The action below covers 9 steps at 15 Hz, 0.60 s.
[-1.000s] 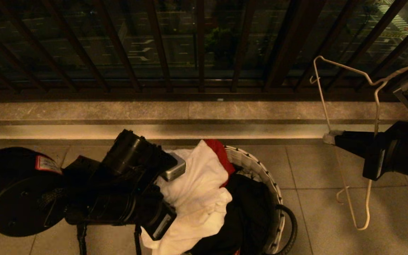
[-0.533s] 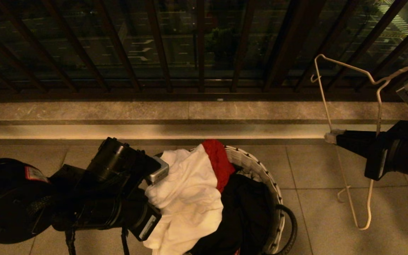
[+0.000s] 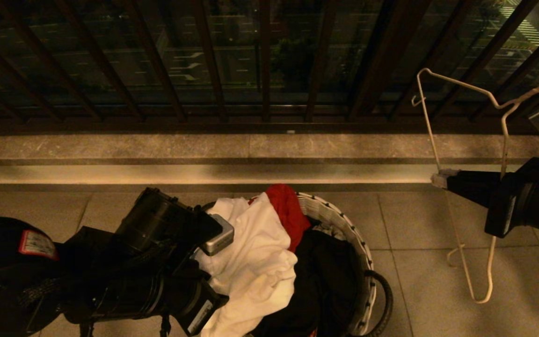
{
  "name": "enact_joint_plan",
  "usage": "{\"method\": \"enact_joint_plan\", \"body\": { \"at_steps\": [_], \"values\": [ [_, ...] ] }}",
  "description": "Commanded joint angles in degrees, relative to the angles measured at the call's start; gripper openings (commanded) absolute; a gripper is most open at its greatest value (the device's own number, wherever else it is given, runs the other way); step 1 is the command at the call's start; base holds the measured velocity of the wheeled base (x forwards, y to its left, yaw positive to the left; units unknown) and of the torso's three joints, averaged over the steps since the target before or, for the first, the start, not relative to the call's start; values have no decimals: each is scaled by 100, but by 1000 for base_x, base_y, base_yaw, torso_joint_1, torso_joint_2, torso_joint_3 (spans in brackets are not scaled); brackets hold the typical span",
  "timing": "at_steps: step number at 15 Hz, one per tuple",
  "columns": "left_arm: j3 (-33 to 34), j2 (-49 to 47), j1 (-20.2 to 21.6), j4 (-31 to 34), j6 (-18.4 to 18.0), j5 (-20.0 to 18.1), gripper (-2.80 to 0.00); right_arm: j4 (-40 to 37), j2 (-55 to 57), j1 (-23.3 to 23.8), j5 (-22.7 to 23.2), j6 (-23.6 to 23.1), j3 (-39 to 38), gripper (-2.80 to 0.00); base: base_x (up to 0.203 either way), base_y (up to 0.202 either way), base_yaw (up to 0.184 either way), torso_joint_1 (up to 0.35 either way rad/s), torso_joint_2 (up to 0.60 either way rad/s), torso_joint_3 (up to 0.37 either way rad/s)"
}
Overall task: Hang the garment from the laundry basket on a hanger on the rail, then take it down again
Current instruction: Pick up clothes from the basket
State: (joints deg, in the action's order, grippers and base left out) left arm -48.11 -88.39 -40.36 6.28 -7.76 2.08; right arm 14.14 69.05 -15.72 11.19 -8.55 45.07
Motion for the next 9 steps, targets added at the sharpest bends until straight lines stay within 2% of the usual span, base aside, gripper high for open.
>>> {"method": "enact_joint_plan", "body": {
  "at_steps": [1,2,5,7,8,9],
  "values": [
    [-123,292,-107,7,-17,22,0,10,-41,-1,6,-7,1,-280,0,0,0,0,0,0],
    [-343,314,-145,15,-22,98,0,10,-58,-1,6,-7,6,-280,0,0,0,0,0,0],
    [-959,-63,-291,14,-81,667,0,10,-58,-1,-3,-7,10,-280,0,0,0,0,0,0],
    [-1262,-372,-420,15,-142,825,0,10,-58,-1,-3,-7,15,-280,0,0,0,0,0,0],
    [-1367,-457,-476,21,-161,857,-280,10,-62,-1,-3,-7,10,-280,0,0,0,0,0,0],
    [-1451,-527,-547,27,-164,870,-280,10,-67,-1,-3,-7,12,-280,0,0,0,0,0,0]
  ]
}}
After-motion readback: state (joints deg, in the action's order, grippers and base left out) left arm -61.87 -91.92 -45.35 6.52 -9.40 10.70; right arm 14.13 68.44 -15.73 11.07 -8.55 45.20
